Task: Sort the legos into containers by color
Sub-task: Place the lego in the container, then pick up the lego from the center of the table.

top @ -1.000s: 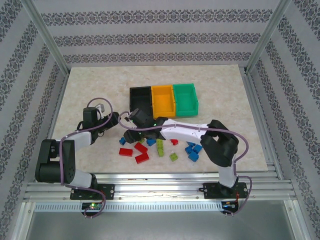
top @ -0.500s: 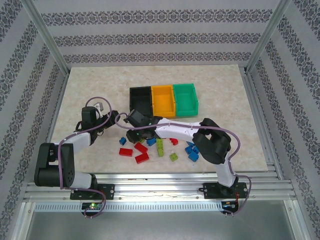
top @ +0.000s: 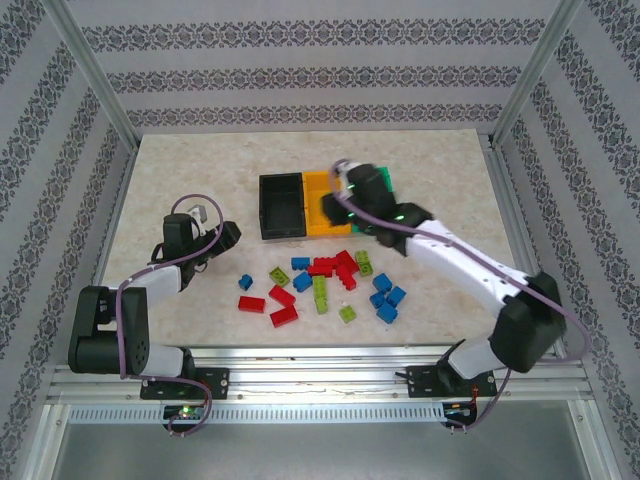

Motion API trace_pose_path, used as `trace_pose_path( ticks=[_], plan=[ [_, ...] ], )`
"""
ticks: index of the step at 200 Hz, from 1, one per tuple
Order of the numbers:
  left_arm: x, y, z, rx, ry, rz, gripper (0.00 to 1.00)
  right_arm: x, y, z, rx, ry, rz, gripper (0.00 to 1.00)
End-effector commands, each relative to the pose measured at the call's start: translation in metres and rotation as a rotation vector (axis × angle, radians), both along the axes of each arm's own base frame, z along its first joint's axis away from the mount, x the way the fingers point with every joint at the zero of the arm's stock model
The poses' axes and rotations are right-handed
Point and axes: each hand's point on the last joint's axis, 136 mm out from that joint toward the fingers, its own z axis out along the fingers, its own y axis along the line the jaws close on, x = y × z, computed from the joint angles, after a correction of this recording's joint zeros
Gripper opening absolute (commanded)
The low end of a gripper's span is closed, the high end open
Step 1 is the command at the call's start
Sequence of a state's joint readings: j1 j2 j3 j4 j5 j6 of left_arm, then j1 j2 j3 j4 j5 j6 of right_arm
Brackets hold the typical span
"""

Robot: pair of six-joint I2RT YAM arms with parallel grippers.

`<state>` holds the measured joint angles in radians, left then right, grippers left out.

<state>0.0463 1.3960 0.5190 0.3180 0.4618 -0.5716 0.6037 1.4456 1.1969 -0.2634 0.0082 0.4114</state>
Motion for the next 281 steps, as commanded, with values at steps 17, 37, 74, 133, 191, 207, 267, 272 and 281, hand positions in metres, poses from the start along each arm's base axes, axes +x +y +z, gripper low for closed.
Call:
trace_pose_path(
  ticks=[17, 37, 74, 133, 191, 207, 267, 272, 281],
  plan=[
    [0.004, 0.000, 0.012, -0.028, -0.051, 0.003, 0.74, 0.046, -0.099, -0.044, -0.060, 0.061, -0.243, 0.19],
    [0.005, 0.000, 0.012, -0.027, -0.051, 0.003, 0.74, 0.064, -0.108, -0.063, -0.050, 0.130, -0.245, 0.19],
    [0.005, 0.002, 0.009, -0.022, -0.043, 0.011, 0.74, 0.087, -0.107, -0.108, -0.114, 0.229, -0.237, 0.22],
    [0.006, -0.001, 0.007, -0.038, -0.040, 0.001, 0.74, 0.087, -0.105, -0.122, -0.104, 0.269, -0.220, 0.43],
    [0.005, -0.002, 0.009, -0.049, -0.048, -0.001, 0.76, 0.010, -0.092, -0.095, -0.151, 0.260, -0.116, 0.46],
    [0.005, -0.002, 0.009, -0.049, -0.050, -0.002, 0.76, -0.019, -0.090, -0.109, -0.169, 0.306, -0.091, 0.46],
    [0.004, -0.001, 0.009, -0.047, -0.058, 0.003, 0.76, -0.078, -0.087, -0.167, -0.229, 0.465, -0.045, 0.46],
    [0.004, -0.001, 0.008, -0.047, -0.056, 0.003, 0.76, -0.079, -0.089, -0.172, -0.240, 0.475, -0.047, 0.46],
    [0.004, -0.001, 0.008, -0.045, -0.057, 0.003, 0.76, -0.081, -0.089, -0.178, -0.253, 0.494, -0.042, 0.46]
  ],
)
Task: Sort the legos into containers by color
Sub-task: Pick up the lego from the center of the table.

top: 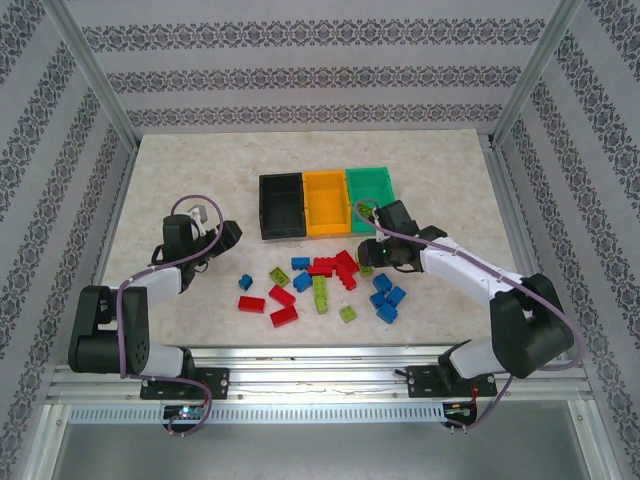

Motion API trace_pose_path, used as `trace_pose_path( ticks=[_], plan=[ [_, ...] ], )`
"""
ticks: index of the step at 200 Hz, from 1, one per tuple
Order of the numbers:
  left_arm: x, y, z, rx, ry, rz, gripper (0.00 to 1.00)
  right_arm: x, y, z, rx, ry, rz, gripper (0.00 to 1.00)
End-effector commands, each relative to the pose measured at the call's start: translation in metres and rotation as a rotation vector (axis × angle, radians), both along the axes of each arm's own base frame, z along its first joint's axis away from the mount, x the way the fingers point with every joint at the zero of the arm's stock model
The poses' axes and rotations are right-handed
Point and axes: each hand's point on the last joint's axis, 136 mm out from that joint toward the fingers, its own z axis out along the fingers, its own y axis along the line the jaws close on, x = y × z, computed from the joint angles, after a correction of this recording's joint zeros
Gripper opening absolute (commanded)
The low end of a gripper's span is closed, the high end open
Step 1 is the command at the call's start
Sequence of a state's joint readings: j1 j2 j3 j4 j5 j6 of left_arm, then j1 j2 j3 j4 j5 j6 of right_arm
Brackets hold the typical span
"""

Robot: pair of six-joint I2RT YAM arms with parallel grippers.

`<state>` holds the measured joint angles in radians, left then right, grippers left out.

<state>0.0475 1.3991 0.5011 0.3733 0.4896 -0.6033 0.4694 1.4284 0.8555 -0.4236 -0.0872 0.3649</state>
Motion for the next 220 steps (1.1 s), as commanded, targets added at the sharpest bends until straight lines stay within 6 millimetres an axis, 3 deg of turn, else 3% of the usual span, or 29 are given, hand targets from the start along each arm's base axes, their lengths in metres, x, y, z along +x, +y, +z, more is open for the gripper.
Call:
trace_pose_path(
  ticks=[1, 40, 111, 133, 163, 187, 220],
  plan=[
    [0.003, 0.003, 0.004, -0.006, -0.033, 0.009, 0.76, -0.009, -0.004, -0.020, -0.043, 0.062, -0.006, 0.46],
    [0.003, 0.003, 0.003, -0.005, -0.031, 0.008, 0.76, -0.014, 0.010, -0.037, -0.081, 0.111, 0.047, 0.46],
    [0.002, 0.002, 0.006, -0.011, -0.038, 0.003, 0.76, -0.011, 0.002, -0.057, -0.208, 0.144, 0.056, 0.45],
    [0.002, 0.002, 0.007, -0.010, -0.041, 0.002, 0.76, -0.009, 0.001, -0.058, -0.204, 0.141, 0.054, 0.39],
    [0.002, 0.001, 0.005, -0.012, -0.036, 0.001, 0.76, -0.007, 0.002, -0.043, -0.186, 0.114, 0.054, 0.35],
    [0.002, 0.001, 0.005, -0.016, -0.036, -0.001, 0.76, -0.002, 0.001, -0.018, -0.156, 0.060, 0.043, 0.34],
    [0.002, 0.001, 0.006, -0.017, -0.035, -0.002, 0.76, 0.027, -0.004, 0.026, -0.075, -0.054, -0.006, 0.34]
  ],
)
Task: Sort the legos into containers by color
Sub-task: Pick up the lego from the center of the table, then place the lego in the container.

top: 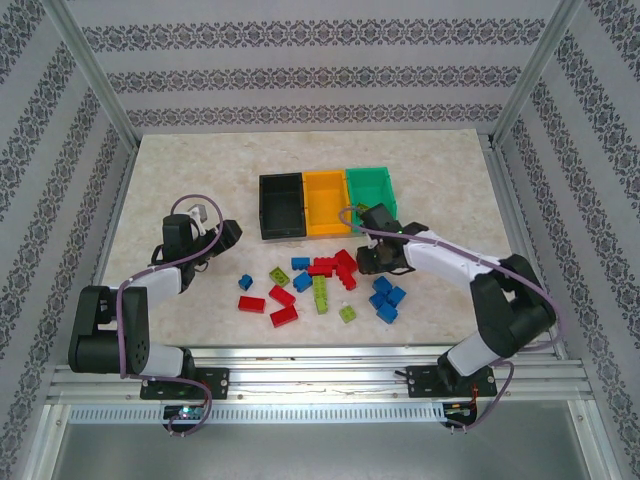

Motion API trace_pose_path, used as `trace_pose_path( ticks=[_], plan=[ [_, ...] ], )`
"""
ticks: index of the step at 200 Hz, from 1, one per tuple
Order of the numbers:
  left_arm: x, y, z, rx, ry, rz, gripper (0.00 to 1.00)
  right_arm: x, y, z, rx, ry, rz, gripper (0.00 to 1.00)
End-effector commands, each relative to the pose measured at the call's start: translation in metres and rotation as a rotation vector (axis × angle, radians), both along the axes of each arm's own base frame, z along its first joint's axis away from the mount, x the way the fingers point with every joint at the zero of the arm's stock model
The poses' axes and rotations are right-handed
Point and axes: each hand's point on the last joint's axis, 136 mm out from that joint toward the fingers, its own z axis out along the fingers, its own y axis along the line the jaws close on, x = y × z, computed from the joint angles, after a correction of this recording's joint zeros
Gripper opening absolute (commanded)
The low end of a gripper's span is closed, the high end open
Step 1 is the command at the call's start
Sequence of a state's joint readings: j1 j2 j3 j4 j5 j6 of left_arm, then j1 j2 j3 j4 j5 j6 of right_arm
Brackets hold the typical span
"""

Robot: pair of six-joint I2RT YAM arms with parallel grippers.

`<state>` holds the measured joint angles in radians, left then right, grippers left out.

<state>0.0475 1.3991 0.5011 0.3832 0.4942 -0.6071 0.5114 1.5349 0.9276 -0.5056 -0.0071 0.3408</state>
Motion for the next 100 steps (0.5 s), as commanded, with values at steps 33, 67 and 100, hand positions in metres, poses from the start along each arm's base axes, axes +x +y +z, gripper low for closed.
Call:
trace_pose_path(
  ticks=[33, 67, 100],
  plan=[
    [0.002, 0.000, 0.004, -0.026, -0.029, -0.004, 0.76, 0.083, -0.025, 0.070, 0.085, -0.236, -0.134, 0.34],
    [0.001, 0.000, 0.005, -0.021, -0.027, -0.004, 0.76, 0.131, -0.035, 0.063, 0.085, -0.230, -0.180, 0.35],
    [0.001, 0.001, 0.006, -0.013, -0.031, -0.002, 0.76, 0.160, -0.031, 0.053, 0.073, -0.209, -0.160, 0.39]
  ],
)
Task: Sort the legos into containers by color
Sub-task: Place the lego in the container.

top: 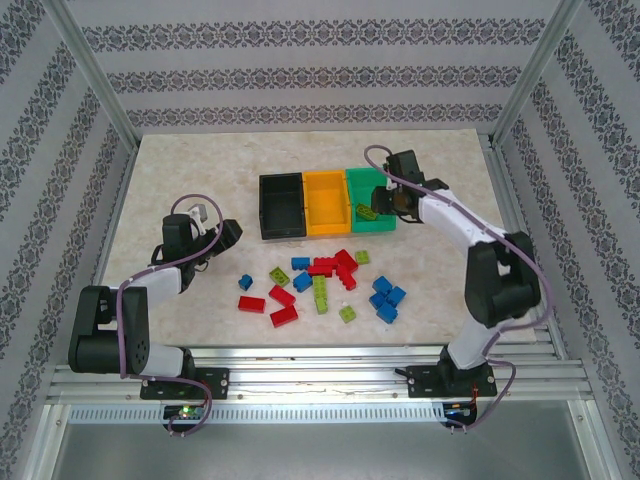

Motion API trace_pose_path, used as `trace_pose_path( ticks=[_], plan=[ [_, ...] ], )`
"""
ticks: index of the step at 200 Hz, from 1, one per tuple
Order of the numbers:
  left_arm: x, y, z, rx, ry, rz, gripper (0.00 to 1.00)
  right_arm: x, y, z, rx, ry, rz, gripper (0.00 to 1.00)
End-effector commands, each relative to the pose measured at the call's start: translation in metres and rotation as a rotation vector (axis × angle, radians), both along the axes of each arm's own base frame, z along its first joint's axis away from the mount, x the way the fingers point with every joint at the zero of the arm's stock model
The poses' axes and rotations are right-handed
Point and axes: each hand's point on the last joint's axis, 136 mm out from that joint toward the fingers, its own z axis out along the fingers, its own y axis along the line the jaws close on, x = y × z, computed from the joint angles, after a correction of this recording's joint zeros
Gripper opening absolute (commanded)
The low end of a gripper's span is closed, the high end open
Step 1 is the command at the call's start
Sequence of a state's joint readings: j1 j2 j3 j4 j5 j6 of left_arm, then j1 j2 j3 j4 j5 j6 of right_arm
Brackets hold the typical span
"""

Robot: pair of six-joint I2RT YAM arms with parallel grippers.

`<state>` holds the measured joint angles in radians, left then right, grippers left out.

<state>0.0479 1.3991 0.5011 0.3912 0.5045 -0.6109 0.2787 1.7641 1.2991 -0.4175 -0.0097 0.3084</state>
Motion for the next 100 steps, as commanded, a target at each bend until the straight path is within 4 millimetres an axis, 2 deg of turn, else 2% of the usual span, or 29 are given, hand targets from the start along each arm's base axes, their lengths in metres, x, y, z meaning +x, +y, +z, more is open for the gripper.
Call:
trace_pose_path(
  ticks=[1, 33, 56, 100],
  plan=[
    [0.000, 0.003, 0.004, -0.005, -0.023, 0.005, 0.76, 0.014, 0.008, -0.003, -0.007, 0.009, 0.041, 0.39],
    [0.000, 0.003, 0.004, -0.002, -0.023, 0.005, 0.76, 0.010, 0.010, -0.006, 0.001, 0.008, 0.040, 0.49],
    [-0.001, 0.000, 0.001, -0.022, -0.019, -0.002, 0.76, -0.005, 0.010, -0.005, -0.058, 0.012, 0.069, 0.50],
    [0.000, -0.001, -0.002, -0.035, -0.013, -0.003, 0.76, -0.065, 0.038, 0.002, -0.069, 0.026, 0.188, 0.48]
  ],
)
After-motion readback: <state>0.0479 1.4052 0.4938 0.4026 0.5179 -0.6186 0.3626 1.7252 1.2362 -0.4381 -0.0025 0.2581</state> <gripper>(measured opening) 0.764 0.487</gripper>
